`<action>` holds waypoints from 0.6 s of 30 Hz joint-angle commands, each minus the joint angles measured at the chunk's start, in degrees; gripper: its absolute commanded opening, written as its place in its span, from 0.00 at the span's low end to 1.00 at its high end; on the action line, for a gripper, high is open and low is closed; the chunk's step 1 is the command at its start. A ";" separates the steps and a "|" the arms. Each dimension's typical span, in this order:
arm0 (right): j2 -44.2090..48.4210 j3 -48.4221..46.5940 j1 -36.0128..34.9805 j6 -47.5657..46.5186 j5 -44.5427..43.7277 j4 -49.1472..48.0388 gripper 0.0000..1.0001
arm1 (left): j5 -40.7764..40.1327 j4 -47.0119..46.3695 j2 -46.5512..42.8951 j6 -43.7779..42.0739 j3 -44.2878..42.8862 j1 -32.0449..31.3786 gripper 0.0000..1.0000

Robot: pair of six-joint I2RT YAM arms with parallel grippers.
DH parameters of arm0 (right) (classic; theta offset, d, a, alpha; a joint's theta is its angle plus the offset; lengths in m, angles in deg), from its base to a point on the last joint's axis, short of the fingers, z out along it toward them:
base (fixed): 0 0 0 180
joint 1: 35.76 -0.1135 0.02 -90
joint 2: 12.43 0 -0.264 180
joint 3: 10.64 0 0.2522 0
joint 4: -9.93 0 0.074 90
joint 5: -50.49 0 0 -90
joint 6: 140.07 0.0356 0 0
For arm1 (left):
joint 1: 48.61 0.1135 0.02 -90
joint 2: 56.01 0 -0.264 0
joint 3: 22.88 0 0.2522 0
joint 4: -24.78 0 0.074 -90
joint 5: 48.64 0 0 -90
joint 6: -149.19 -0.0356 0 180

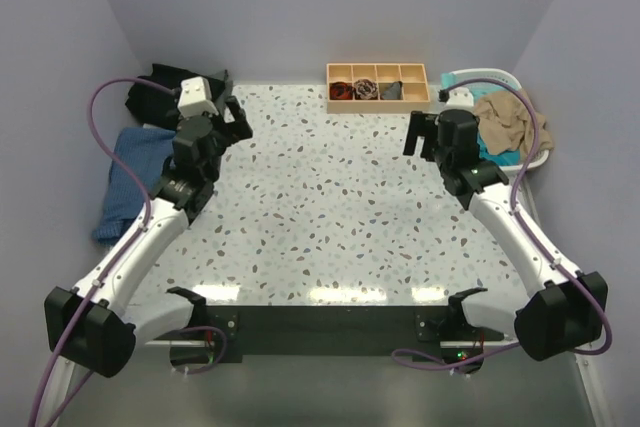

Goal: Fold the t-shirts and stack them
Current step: Grab the tshirt from the pile

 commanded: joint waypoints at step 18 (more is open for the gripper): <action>-34.64 -29.91 5.20 -0.63 -37.36 8.10 0.99 | 10.53 3.55 18.83 -1.18 -16.45 0.01 1.00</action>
